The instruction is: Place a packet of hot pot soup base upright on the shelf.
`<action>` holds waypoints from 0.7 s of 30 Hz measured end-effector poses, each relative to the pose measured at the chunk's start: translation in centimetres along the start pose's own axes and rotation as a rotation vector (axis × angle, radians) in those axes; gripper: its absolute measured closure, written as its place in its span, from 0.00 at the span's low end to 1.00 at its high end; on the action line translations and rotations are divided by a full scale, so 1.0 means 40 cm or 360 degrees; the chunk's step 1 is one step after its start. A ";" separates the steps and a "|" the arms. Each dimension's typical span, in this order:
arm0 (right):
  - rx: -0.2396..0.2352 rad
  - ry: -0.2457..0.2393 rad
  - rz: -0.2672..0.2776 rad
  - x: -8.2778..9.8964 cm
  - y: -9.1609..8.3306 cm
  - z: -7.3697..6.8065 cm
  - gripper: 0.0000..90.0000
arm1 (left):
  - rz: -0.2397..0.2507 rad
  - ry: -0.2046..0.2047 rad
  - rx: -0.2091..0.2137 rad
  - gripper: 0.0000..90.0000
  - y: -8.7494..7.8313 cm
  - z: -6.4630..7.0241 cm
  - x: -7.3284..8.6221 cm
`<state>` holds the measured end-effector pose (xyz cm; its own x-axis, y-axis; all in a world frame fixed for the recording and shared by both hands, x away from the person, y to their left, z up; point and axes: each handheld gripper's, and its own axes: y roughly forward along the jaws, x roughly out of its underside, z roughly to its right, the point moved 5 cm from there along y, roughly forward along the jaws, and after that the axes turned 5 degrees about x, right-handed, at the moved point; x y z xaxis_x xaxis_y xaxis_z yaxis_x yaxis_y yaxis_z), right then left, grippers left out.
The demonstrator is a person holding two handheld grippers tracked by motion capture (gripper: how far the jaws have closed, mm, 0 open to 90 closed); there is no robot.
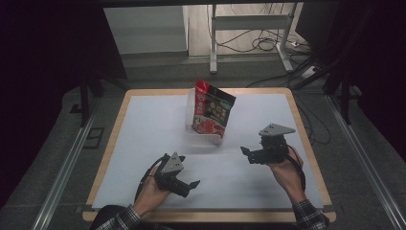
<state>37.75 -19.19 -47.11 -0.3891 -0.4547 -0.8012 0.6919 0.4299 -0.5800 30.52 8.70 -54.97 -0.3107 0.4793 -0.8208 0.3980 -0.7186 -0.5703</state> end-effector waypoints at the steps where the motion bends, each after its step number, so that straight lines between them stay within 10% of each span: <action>1: 0.0004 -0.0003 -0.0004 0.002 -0.003 0.001 0.07 | -0.0002 0.0002 -0.0004 0.00 0.000 0.000 0.000; 21: 0.0093 -0.0023 0.0006 0.070 -0.082 0.007 0.06 | -0.0044 0.0015 -0.0033 0.00 0.002 -0.002 0.003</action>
<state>34.57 -22.08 -47.40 -0.3776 -0.4647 -0.8009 0.7278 0.3858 -0.5670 30.57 8.73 -55.11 -0.3136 0.5035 -0.8051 0.4070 -0.6947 -0.5931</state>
